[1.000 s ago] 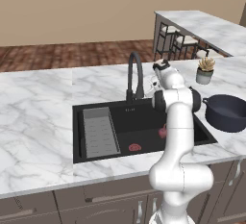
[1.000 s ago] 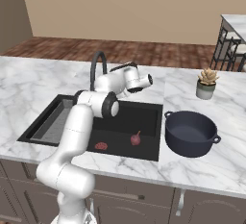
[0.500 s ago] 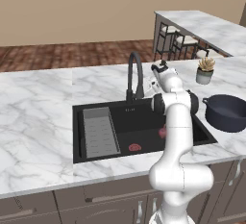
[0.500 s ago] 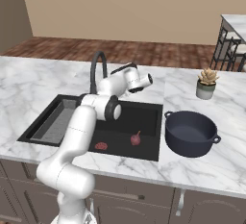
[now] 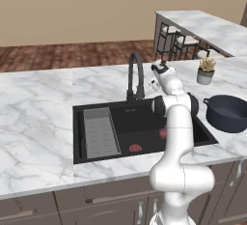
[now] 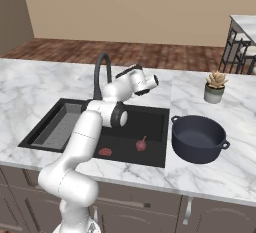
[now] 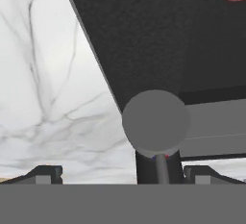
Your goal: Dump the onion from the pot into the sink. Then turn on the water and wash the onion. Then turn off the water and put the onion back in the pot.
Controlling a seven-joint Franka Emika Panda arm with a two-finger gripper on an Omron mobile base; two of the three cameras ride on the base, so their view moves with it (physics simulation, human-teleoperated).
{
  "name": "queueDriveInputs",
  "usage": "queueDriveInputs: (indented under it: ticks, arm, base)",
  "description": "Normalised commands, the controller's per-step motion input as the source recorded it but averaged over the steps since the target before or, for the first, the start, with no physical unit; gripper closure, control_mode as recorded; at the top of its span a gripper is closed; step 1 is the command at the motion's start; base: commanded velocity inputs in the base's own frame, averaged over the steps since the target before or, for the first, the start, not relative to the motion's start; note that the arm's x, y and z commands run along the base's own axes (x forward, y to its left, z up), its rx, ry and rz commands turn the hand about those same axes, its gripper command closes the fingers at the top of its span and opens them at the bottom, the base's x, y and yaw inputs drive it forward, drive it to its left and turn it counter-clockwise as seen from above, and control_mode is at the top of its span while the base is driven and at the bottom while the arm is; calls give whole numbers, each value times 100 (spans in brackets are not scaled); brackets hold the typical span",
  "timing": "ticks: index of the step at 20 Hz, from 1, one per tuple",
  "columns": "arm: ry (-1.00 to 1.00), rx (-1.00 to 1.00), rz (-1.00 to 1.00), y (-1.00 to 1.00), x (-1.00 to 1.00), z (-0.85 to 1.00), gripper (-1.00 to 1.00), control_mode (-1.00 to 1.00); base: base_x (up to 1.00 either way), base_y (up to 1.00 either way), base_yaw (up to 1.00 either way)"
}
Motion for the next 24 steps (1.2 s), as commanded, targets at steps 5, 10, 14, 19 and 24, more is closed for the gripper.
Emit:
queueDriveInputs:
  ticks: [5,10,14,19,24]
  arm:
    - [0,0,0,31,-14,-9,-100,-100]
    - [0,0,0,23,-7,-18,-100,-100]
    - [0,0,0,0,0,-21,-100,-100]
    - [0,0,0,0,0,-12,100,-100]
    - [-2,0,0,0,0,-3,100,-100]
  base:
    - [0,0,0]
    - [0,0,0]
    - [0,0,0]
    - [0,0,0]
    - [0,0,0]
